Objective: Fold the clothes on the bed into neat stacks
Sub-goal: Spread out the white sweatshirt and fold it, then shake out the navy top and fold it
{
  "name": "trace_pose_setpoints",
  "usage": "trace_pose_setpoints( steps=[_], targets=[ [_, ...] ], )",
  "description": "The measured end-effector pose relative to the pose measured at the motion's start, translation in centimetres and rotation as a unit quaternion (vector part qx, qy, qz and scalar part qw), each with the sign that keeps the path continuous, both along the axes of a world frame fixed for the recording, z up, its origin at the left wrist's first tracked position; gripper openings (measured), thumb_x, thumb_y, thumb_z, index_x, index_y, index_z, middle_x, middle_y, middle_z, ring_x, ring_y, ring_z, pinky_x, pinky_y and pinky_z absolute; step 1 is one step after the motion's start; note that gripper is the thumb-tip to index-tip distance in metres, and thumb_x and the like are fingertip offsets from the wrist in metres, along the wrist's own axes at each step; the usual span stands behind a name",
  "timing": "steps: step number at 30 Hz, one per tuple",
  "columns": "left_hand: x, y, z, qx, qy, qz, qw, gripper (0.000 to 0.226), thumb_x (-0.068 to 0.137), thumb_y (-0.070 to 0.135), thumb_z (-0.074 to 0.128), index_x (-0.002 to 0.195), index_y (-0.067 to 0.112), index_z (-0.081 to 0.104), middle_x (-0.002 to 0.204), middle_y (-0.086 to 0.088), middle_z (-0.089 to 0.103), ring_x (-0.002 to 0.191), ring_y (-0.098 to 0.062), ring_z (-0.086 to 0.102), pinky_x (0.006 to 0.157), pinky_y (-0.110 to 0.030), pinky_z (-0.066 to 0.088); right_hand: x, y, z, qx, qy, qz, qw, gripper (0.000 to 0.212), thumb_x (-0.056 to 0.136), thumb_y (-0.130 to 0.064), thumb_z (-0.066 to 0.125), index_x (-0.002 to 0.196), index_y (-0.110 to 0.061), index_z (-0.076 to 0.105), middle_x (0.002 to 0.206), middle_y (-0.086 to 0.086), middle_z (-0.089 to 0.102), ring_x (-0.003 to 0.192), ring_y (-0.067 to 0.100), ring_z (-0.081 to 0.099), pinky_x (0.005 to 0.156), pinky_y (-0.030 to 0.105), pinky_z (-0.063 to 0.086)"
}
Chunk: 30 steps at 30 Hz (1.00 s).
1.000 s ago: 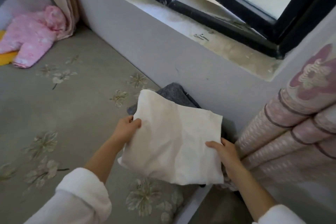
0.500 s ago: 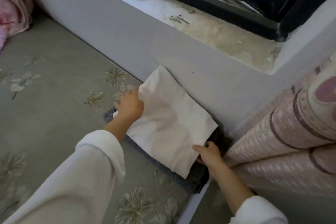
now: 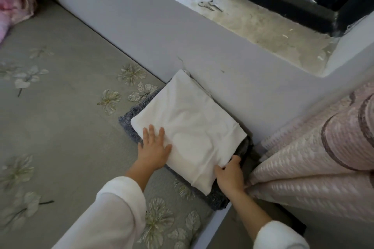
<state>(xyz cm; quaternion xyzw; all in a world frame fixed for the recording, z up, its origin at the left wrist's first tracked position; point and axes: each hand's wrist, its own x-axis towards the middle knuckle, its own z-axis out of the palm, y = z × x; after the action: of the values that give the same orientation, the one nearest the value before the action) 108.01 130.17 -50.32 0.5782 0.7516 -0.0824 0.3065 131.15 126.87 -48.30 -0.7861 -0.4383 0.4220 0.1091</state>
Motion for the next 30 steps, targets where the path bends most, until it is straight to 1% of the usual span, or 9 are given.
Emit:
trace_pose_setpoints(
  steps=[2, 4, 6, 9, 13, 20, 25, 27, 30],
  targets=[
    [0.2, -0.9, 1.0, -0.028, -0.026, -0.003, 0.999, 0.069, 0.099, 0.05, 0.032, 0.153, 0.026, -0.004, 0.158, -0.008, -0.023, 0.145, -0.028, -0.02, 0.116, -0.055, 0.007, -0.3, -0.5, 0.8, 0.02, -0.094, 0.05, 0.994, 0.061, 0.085, -0.026, 0.061, 0.135, -0.006, 0.031, 0.133, 0.015, 0.041, 0.117, 0.032, 0.044, 0.089, 0.039, 0.044],
    [0.3, -2.2, 2.5, -0.03, -0.064, 0.011, 0.997, 0.067, 0.099, 0.047, 0.035, 0.153, 0.026, 0.003, 0.16, -0.007, -0.016, 0.147, -0.027, -0.012, 0.116, -0.053, 0.007, -0.8, -0.9, 2.1, 0.06, -0.163, 0.099, 0.98, 0.07, 0.084, -0.031, 0.06, 0.141, -0.01, 0.025, 0.143, 0.012, 0.03, 0.125, 0.029, 0.033, 0.096, 0.041, 0.036],
    [0.3, -4.1, 4.3, 0.021, -0.113, 0.055, 0.992, 0.062, 0.1, 0.04, 0.04, 0.153, 0.022, 0.013, 0.161, -0.007, -0.002, 0.147, -0.026, 0.001, 0.118, -0.047, 0.014, -2.0, -1.2, 3.4, 0.096, -0.16, 0.137, 0.973, 0.071, 0.082, -0.031, 0.061, 0.141, -0.013, 0.025, 0.144, 0.009, 0.029, 0.127, 0.029, 0.03, 0.099, 0.042, 0.032],
    [-0.1, -8.6, 7.2, 0.135, -0.183, 0.151, 0.962, 0.053, 0.099, 0.026, 0.046, 0.148, 0.015, 0.03, 0.157, -0.007, 0.023, 0.144, -0.023, 0.02, 0.115, -0.036, 0.021, -4.8, -2.5, 5.2, 0.128, -0.135, 0.223, 0.957, 0.068, 0.084, -0.03, 0.062, 0.139, -0.014, 0.028, 0.141, 0.008, 0.032, 0.126, 0.029, 0.032, 0.098, 0.042, 0.034],
    [-2.5, -17.9, 9.9, 0.205, -0.191, 0.265, 0.923, 0.038, 0.098, 0.016, 0.047, 0.135, 0.013, 0.047, 0.141, -0.008, 0.046, 0.129, -0.019, 0.041, 0.103, -0.022, 0.027, -9.8, -7.0, 6.7, 0.141, -0.112, 0.347, 0.921, 0.06, 0.089, -0.03, 0.06, 0.139, -0.013, 0.03, 0.139, 0.009, 0.033, 0.128, 0.029, 0.032, 0.1, 0.04, 0.034],
    [-9.5, -38.4, 12.3, 0.221, -0.128, 0.436, 0.863, 0.035, 0.097, 0.021, 0.048, 0.131, 0.016, 0.053, 0.136, -0.005, 0.052, 0.124, -0.018, 0.047, 0.097, -0.022, 0.032, -20.8, -21.7, 8.5, 0.14, -0.057, 0.552, 0.82, 0.063, 0.088, -0.034, 0.06, 0.14, -0.01, 0.034, 0.139, 0.009, 0.037, 0.128, 0.026, 0.035, 0.104, 0.034, 0.031],
    [-13.5, -54.1, 14.7, 0.224, -0.052, 0.506, 0.832, 0.035, 0.095, 0.025, 0.048, 0.13, 0.021, 0.054, 0.126, -0.005, 0.06, 0.108, -0.021, 0.058, 0.092, -0.027, 0.041, -28.0, -34.5, 10.2, 0.143, -0.026, 0.654, 0.743, 0.06, 0.09, -0.036, 0.056, 0.14, -0.012, 0.034, 0.138, 0.008, 0.037, 0.129, 0.026, 0.033, 0.104, 0.038, 0.033],
    [-14.4, -60.1, 15.7, 0.232, -0.032, 0.531, 0.815, 0.035, 0.095, 0.023, 0.05, 0.129, 0.019, 0.056, 0.122, -0.006, 0.062, 0.108, -0.021, 0.058, 0.09, -0.026, 0.041, -30.4, -39.7, 10.9, 0.144, -0.006, 0.687, 0.712, 0.06, 0.09, -0.036, 0.055, 0.141, -0.013, 0.034, 0.138, 0.008, 0.037, 0.13, 0.026, 0.032, 0.105, 0.038, 0.033],
    [-15.3, -68.7, 16.9, 0.243, -0.006, 0.572, 0.784, 0.034, 0.095, 0.023, 0.051, 0.128, 0.019, 0.056, 0.13, -0.005, 0.057, 0.115, -0.02, 0.054, 0.093, -0.025, 0.038, -33.7, -47.2, 11.5, 0.146, 0.026, 0.735, 0.661, 0.057, 0.09, -0.035, 0.056, 0.139, -0.013, 0.035, 0.137, 0.008, 0.037, 0.13, 0.026, 0.031, 0.105, 0.039, 0.033]
  ],
)
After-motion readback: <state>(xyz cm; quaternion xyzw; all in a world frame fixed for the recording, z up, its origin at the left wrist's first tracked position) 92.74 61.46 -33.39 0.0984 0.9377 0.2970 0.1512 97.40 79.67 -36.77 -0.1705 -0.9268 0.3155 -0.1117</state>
